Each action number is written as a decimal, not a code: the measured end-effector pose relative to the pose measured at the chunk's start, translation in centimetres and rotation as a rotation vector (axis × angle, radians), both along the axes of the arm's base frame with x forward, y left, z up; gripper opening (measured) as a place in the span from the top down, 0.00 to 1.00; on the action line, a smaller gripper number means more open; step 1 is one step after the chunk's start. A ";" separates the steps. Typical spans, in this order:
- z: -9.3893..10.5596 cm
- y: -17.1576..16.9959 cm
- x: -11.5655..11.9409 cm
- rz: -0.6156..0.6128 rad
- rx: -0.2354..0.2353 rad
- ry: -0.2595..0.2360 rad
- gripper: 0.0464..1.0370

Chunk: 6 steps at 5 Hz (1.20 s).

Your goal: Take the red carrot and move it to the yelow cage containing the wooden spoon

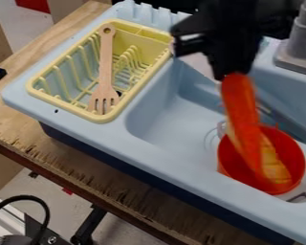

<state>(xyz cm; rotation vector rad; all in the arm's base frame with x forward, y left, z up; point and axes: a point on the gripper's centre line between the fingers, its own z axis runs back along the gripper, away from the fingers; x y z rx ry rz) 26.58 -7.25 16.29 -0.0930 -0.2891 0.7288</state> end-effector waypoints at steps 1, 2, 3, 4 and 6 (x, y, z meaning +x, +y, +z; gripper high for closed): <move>1.2 2.5 0.4 -0.097 0.070 -0.079 0.80; 1.5 4.7 1.1 -0.217 0.120 -0.097 0.80; 1.9 8.2 1.9 -0.290 0.134 -0.111 0.80; 0.7 11.6 2.9 -0.304 0.150 -0.110 0.80; -0.3 15.3 4.0 -0.271 0.222 -0.137 0.80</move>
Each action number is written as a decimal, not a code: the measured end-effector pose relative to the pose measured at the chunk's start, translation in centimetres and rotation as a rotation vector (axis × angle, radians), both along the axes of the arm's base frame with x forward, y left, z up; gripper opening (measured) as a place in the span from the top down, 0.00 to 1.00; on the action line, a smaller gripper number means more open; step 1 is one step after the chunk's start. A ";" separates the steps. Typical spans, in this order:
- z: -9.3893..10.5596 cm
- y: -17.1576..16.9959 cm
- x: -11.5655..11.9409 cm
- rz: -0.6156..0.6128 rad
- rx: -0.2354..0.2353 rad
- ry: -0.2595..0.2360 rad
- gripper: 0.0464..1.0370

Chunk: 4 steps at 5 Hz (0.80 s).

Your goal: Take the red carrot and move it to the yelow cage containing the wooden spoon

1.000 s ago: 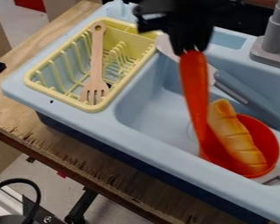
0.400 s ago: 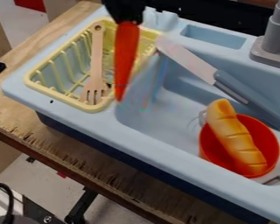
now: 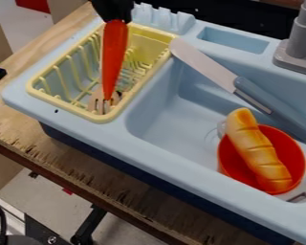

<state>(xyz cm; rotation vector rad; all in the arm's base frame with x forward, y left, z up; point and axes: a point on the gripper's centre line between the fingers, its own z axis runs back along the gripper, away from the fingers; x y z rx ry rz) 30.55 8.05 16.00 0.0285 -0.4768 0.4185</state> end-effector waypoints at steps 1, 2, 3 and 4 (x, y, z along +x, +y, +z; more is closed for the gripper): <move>-1.5 0.2 -0.1 0.064 0.043 -0.027 0.80; -3.3 -0.7 -0.4 0.035 0.061 -0.038 0.80; -4.8 -1.4 0.1 0.063 0.100 -0.045 0.80; -5.3 -1.4 0.4 0.073 0.098 -0.030 0.75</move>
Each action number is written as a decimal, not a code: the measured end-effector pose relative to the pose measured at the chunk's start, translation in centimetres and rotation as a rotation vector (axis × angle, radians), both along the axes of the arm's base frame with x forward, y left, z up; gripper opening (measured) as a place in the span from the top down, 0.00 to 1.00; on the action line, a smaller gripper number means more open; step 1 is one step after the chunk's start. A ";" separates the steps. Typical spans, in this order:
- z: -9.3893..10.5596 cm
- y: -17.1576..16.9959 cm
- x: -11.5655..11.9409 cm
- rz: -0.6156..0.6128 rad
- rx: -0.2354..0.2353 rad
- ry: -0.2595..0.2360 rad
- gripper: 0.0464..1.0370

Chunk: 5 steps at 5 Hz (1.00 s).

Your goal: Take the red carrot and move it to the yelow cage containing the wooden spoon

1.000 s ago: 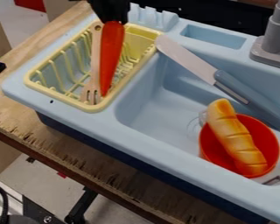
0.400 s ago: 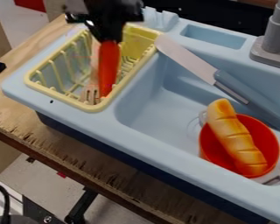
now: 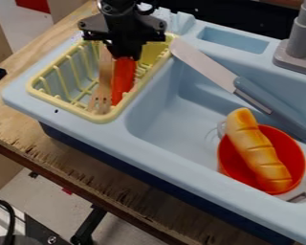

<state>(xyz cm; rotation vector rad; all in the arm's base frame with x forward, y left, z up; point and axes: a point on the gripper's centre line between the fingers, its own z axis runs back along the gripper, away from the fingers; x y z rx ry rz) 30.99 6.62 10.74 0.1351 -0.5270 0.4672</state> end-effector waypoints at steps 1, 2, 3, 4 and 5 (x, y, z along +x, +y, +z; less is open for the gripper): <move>-0.1 -0.2 0.3 0.037 -0.022 -0.004 0.48; -0.1 0.0 0.1 0.056 -0.062 0.002 0.18; 0.4 0.2 0.1 0.067 -0.091 0.011 0.03; 1.6 -0.2 0.1 0.065 -0.123 0.029 0.04; 3.2 -0.6 -0.2 0.062 -0.158 0.104 0.04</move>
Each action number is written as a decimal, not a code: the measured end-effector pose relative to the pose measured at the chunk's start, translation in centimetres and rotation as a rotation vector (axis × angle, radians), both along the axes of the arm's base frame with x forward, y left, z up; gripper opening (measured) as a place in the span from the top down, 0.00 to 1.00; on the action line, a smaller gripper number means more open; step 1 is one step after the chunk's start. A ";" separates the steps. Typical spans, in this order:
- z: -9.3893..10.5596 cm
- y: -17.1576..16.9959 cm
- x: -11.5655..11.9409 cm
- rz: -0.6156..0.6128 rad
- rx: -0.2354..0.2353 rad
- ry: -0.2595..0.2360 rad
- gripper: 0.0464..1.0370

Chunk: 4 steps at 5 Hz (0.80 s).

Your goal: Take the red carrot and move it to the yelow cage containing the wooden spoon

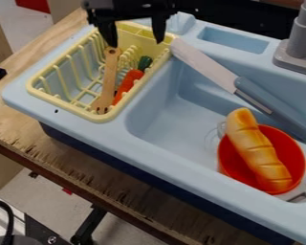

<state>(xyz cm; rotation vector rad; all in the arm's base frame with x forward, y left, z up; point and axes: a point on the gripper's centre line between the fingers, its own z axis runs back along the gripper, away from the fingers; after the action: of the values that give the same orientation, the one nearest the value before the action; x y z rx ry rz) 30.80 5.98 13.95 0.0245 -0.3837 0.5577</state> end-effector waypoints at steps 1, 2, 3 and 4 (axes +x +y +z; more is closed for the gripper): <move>1.0 -1.1 -0.7 -0.017 -0.013 0.083 0.04; 0.8 -3.5 -1.5 -0.101 -0.033 0.161 0.04; 0.5 -5.6 -1.9 -0.202 -0.030 0.186 0.04; -0.1 -7.3 -2.1 -0.230 -0.036 0.191 0.04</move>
<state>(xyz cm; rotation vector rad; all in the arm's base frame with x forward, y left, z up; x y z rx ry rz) 28.65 -1.35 13.83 -0.0010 -0.1872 0.3312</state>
